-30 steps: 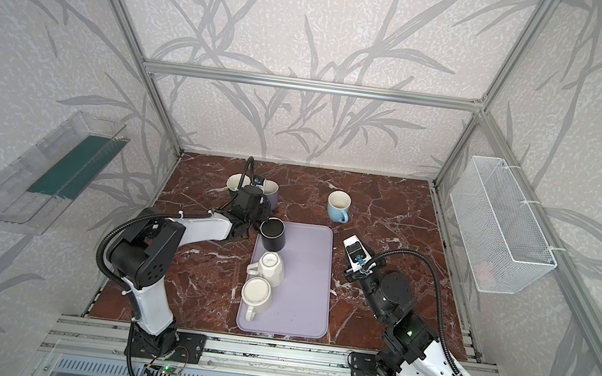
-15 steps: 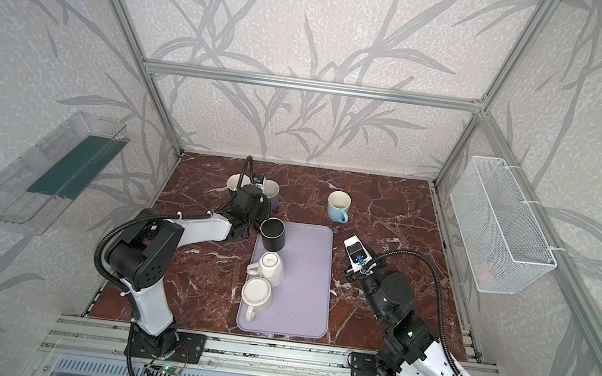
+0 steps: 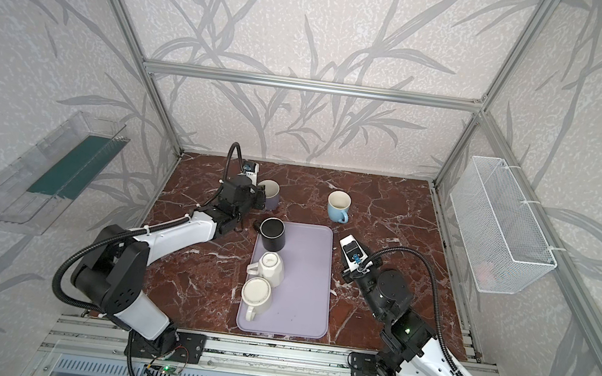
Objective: Turn the mug right side up
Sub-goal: Place the mug at the top-center of the table.
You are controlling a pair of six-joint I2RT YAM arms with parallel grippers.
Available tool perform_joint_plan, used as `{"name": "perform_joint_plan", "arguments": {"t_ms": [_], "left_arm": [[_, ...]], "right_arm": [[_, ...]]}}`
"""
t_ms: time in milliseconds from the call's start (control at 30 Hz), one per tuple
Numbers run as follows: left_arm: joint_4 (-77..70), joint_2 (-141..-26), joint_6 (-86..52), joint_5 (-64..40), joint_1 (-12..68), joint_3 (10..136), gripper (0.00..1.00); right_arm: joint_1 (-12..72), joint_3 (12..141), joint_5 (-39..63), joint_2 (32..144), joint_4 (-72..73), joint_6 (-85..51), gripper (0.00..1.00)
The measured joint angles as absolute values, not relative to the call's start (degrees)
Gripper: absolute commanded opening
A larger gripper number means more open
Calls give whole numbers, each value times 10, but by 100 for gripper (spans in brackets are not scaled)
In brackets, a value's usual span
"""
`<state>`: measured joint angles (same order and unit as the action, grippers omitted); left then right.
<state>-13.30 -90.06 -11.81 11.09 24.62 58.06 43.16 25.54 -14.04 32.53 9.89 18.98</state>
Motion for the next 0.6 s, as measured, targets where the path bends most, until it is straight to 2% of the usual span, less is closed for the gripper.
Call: {"name": "perform_joint_plan", "arguments": {"t_ms": [333, 600], "left_arm": [[39, -777, -170, 101, 246, 597, 35], [175, -692, -214, 42, 246, 585, 37]], "right_arm": [[432, 349, -23, 431, 3, 84, 34], [441, 394, 48, 523, -49, 15, 38]]}}
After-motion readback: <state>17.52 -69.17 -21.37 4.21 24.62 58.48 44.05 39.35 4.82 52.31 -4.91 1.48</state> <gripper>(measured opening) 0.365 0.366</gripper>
